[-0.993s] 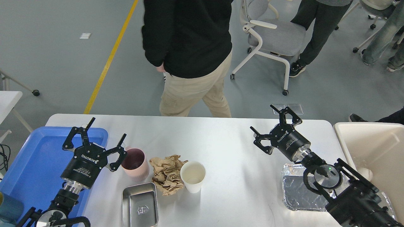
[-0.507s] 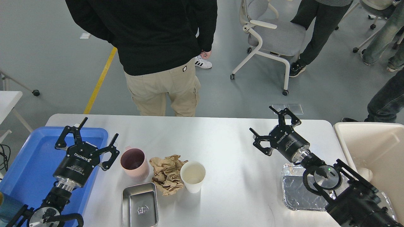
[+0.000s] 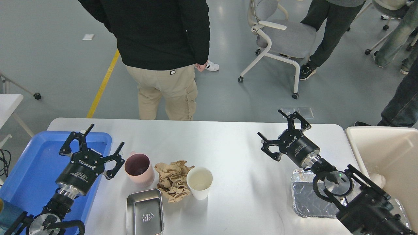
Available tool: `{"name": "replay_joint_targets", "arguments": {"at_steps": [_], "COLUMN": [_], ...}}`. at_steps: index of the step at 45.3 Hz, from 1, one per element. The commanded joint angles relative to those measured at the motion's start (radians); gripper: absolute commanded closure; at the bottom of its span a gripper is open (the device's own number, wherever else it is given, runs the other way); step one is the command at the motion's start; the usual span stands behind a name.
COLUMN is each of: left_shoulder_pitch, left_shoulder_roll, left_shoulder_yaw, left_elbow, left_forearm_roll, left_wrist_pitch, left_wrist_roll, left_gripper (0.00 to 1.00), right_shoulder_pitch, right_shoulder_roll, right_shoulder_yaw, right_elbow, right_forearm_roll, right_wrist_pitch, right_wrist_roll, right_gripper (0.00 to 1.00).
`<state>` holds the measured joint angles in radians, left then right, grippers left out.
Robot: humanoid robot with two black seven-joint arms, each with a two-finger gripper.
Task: Tidy desktop
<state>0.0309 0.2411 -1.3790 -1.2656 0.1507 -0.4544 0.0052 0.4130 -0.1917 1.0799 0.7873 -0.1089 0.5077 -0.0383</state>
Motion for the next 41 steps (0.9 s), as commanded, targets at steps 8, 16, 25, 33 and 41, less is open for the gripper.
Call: {"name": "replay_joint_targets", "arguments": {"at_steps": [8,16,25,33,41], "left_shoulder_pitch": [0.0,0.001,0.007,0.014,0.027], "left_shoulder_roll": [-0.002,0.0,0.015,0.078,0.196], "left_shoulder_yaw": [0.0,0.006,0.021,0.04,0.051], "left_elbow": [0.0,0.0,-0.001,-0.008,-0.04], "left_forearm_roll": [0.0,0.0,0.001,0.001,0.0], "left_wrist_pitch": [0.0,-0.003,0.002,0.023,0.049], "left_wrist_roll": [-0.001,0.001,0.01,0.039,0.067], "left_gripper": [0.03,0.03,0.03,0.03,0.03], "right_shoulder_pitch": [0.003,0.004,0.006,0.006,0.007], "right_shoulder_roll": [0.0,0.0,-0.002,0.0,0.009], "right_shoulder_yaw": [0.0,0.0,0.0,-0.001,-0.017], "right_elbow": [0.003,0.003,0.003,0.003,0.0], "right_forearm_roll": [0.0,0.0,0.0,0.0,0.0], "right_wrist_pitch": [-0.001,-0.001,-0.001,-0.001,-0.001], "right_wrist_roll": [0.0,0.0,0.0,0.0,0.0], "right_gripper": [0.0,0.0,0.0,0.0,0.0]}}
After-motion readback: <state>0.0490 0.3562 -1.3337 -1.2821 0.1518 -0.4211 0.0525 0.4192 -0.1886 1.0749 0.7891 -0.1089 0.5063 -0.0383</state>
